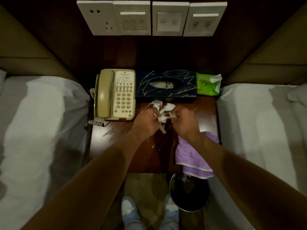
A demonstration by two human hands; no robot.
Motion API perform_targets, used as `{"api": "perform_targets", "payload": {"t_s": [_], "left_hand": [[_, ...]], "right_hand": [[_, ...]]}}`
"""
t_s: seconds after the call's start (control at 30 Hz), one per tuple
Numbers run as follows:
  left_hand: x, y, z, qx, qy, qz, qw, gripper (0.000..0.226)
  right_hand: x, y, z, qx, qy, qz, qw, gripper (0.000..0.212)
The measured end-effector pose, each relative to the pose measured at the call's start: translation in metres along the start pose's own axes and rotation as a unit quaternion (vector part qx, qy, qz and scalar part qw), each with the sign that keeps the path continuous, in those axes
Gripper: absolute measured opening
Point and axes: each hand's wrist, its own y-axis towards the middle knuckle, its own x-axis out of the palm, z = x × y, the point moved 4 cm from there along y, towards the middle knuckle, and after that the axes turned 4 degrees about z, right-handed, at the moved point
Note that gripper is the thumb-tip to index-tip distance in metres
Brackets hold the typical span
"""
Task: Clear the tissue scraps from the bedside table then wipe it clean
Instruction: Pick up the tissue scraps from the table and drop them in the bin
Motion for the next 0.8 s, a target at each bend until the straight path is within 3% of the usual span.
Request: {"api": "perform_targets", "payload": {"t_s": [0.1, 0.17, 0.27, 0.37, 0.43, 0.5, 0.6, 0.7, 0.8], "left_hand": [[-0.002, 0.002, 0.010, -0.059, -0.120, -0.027, 0.991, 0.013], [0.001, 0.003, 0.016, -0.118, -0.162, -0.070, 0.977, 0.016], [0.000, 0.001, 0.023, -0.180, -0.202, -0.106, 0.957, 0.009], [0.000, 0.003, 0.021, -0.176, -0.226, -0.081, 0.955, 0.011], [0.001, 0.002, 0.015, -0.123, -0.169, -0.043, 0.977, 0.023], [0.005, -0.002, 0.008, -0.008, -0.009, -0.015, 1.000, 0.054], [0.023, -0.013, 0.006, 0.079, 0.197, -0.073, 0.974, 0.093], [0.042, -0.020, 0.010, 0.068, 0.277, -0.113, 0.952, 0.093], [0.049, -0.020, 0.013, 0.060, 0.289, -0.088, 0.951, 0.084]], "right_hand": [[-0.002, -0.004, -0.010, -0.060, 0.051, -0.059, 0.995, 0.037], [0.002, -0.004, -0.011, -0.089, -0.004, -0.073, 0.993, 0.036], [0.002, -0.008, -0.011, -0.085, -0.048, -0.050, 0.994, 0.029], [-0.003, -0.011, -0.010, -0.079, -0.034, -0.005, 0.996, 0.026], [-0.006, -0.012, -0.006, -0.056, -0.023, 0.008, 0.998, 0.021], [-0.010, -0.012, 0.000, -0.023, -0.001, 0.008, 1.000, 0.011], [-0.022, -0.011, 0.005, -0.019, 0.043, 0.029, 0.998, 0.007], [-0.029, -0.011, 0.012, -0.028, 0.069, 0.052, 0.996, 0.012], [-0.033, -0.012, 0.018, -0.033, 0.077, 0.060, 0.995, 0.013]]}}
